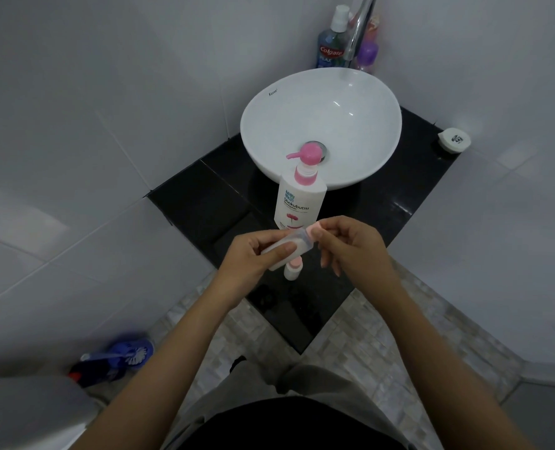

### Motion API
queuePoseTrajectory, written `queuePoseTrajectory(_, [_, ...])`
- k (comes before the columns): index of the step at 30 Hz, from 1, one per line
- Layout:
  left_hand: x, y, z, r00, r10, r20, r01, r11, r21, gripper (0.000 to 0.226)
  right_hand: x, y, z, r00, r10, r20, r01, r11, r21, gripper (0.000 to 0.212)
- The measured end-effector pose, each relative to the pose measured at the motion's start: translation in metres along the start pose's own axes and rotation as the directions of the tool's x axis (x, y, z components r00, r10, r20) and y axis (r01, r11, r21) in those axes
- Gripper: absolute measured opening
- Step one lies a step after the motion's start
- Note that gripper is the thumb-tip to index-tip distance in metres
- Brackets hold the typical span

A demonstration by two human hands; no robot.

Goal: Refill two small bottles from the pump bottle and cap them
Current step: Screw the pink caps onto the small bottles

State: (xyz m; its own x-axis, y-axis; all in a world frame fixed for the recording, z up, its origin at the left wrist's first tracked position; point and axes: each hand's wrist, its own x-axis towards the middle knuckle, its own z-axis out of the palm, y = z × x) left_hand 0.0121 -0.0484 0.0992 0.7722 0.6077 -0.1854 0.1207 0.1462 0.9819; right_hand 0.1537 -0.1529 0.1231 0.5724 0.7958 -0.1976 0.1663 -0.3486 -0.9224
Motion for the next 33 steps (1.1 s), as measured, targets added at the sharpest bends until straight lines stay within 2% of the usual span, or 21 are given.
queuePoseTrajectory(4, [0.001, -0.002, -0.003, 0.999, -0.032, 0.000, 0.032, 0.999, -0.043, 0.023, 0.001, -0.005, -0.004, 0.997, -0.012, 0.071, 0.007, 0.998, 0.068, 0.016])
queuePoseTrajectory(7, [0.001, -0.001, -0.003, 1.000, -0.003, 0.009, 0.003, 0.999, -0.040, 0.025, 0.000, -0.009, -0.003, 0.999, -0.020, 0.050, 0.019, 1.000, 0.023, 0.015])
queuePoseTrajectory(11, [0.000, -0.004, -0.003, 1.000, 0.015, -0.006, -0.015, 0.999, -0.050, 0.032, -0.001, -0.011, 0.000, 1.000, 0.001, 0.017, -0.002, 0.998, 0.064, 0.019])
queuePoseTrajectory(17, [-0.001, -0.006, -0.001, 0.998, 0.060, -0.021, -0.060, 0.998, 0.004, 0.037, 0.001, -0.007, 0.003, 0.999, 0.028, 0.018, -0.030, 0.996, 0.081, 0.020])
queuePoseTrajectory(22, [-0.001, -0.009, 0.000, 0.999, 0.038, -0.021, -0.037, 0.998, 0.042, 0.035, 0.005, -0.004, 0.005, 0.999, 0.050, 0.018, -0.052, 0.996, 0.070, 0.024])
queuePoseTrajectory(28, [0.002, -0.011, -0.005, 1.000, -0.006, -0.001, 0.006, 0.992, 0.127, 0.033, 0.005, -0.005, 0.008, 0.999, -0.012, 0.038, 0.010, 0.999, 0.038, 0.025])
queuePoseTrajectory(33, [0.005, -0.012, -0.011, 1.000, 0.004, -0.024, -0.001, 0.991, 0.136, 0.036, 0.007, 0.001, 0.005, 0.999, 0.037, -0.023, -0.036, 0.998, 0.053, 0.028])
